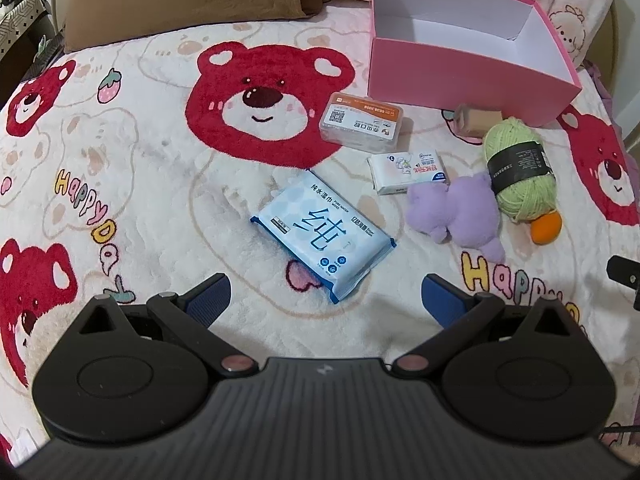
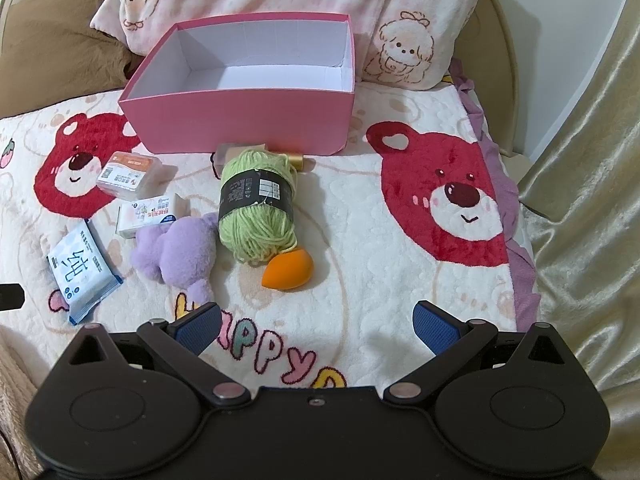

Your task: Organize objects

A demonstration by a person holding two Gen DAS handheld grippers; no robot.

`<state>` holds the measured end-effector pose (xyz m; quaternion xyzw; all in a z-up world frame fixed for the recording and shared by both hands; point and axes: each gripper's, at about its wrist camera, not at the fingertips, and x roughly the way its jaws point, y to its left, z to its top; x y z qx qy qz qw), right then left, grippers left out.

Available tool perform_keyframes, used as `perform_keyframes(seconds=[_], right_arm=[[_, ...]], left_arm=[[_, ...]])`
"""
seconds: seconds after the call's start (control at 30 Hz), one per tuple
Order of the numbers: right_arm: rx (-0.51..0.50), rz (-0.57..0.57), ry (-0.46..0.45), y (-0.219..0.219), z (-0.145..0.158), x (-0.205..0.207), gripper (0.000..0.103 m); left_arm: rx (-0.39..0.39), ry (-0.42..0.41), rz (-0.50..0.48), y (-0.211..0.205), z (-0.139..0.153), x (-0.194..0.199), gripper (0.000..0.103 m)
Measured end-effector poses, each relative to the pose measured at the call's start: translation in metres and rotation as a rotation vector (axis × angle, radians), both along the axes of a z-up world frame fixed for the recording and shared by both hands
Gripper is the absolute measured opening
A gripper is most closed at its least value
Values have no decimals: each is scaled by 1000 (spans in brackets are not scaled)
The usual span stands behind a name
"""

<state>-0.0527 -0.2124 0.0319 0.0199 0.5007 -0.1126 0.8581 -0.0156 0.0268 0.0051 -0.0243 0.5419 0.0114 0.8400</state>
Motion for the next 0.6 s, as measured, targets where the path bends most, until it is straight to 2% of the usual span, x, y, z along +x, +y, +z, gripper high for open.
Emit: perform_keyframes(seconds=[0.6], right_arm=[[4, -2, 10, -1, -3, 1, 103]], left_arm=[[0, 4, -11, -1, -1, -3, 103]])
